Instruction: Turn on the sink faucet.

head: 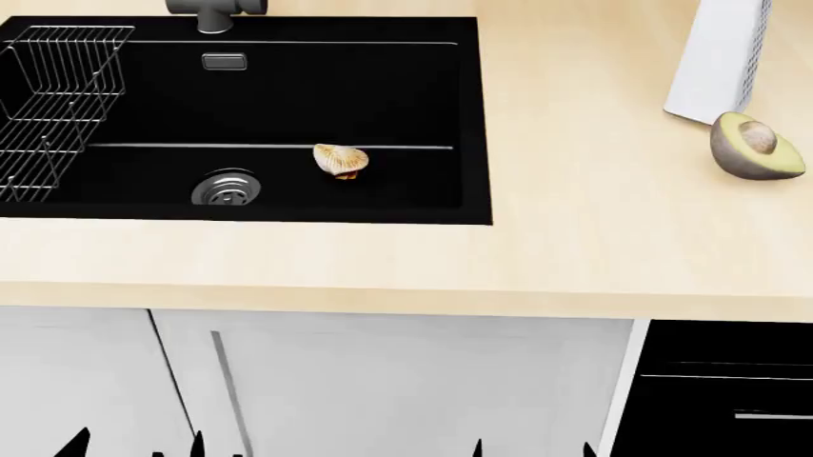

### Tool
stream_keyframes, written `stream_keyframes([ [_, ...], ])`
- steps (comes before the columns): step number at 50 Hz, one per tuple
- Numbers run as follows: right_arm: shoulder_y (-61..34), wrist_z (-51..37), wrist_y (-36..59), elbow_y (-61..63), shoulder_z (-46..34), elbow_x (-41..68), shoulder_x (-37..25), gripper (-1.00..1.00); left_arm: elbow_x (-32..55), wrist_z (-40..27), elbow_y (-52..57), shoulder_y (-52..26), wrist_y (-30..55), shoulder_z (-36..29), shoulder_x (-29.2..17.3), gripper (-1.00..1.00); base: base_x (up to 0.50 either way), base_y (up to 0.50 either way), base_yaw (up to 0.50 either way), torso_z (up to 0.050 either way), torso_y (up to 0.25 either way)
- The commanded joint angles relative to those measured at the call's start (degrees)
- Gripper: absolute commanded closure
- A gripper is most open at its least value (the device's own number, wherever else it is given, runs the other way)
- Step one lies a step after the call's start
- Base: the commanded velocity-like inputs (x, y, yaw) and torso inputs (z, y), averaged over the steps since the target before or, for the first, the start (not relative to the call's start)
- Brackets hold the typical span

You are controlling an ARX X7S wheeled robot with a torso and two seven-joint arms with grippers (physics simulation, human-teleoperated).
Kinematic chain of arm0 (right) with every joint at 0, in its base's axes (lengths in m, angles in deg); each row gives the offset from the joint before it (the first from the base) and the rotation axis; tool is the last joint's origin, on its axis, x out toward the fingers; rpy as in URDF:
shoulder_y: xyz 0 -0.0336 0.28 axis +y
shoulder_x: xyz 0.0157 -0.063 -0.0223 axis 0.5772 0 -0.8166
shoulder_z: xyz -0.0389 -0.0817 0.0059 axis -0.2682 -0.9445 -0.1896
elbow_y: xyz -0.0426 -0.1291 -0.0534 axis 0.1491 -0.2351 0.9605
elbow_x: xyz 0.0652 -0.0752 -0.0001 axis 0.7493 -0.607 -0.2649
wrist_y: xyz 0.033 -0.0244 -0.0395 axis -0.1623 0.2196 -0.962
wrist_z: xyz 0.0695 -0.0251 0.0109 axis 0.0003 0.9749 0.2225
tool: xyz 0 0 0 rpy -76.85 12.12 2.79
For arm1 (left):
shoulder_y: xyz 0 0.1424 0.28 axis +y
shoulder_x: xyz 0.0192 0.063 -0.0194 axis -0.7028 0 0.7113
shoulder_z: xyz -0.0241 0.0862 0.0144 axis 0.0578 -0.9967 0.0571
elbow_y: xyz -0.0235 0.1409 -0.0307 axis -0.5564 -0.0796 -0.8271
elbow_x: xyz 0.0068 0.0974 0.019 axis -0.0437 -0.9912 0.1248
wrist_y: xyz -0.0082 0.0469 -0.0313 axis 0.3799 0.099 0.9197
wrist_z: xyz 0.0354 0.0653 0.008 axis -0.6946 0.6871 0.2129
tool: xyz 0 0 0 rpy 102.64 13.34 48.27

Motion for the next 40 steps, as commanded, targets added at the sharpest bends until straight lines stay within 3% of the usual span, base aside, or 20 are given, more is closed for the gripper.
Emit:
stream_keyframes([
  [1,-0.01,-0.77,-0.37,-0.17,-1.29,1.23,-0.85,-1.0,2.05,-0.81,0.2,-0.02,0.22,-0.47,-0.84,-1.0,0.0,0.0,0.0,0.0,0.0],
  [13,0.71,-2.46,-1.44,0.35,-3.07,4.89,-2.84,-1.0,3.35,-3.45,-0.43,-0.67,0.62,-3.53,-2.74,-1.0,0.0,0.01,0.0,0.0,0.0],
  [30,0.74,-4.01,-2.37,0.64,-4.58,6.59,-4.28,-1.0,2.57,-6.29,-0.91,-1.25,1.88,-6.06,-4.21,-1.0,0.02,0.49,0.0,0.0,0.0],
  [40,0.82,-4.49,-3.11,0.77,-5.37,7.31,-5.0,-1.0,3.74,-6.58,-0.78,-1.27,2.25,-6.66,-4.94,-1.0,0.19,0.07,0.0,0.0,0.0],
])
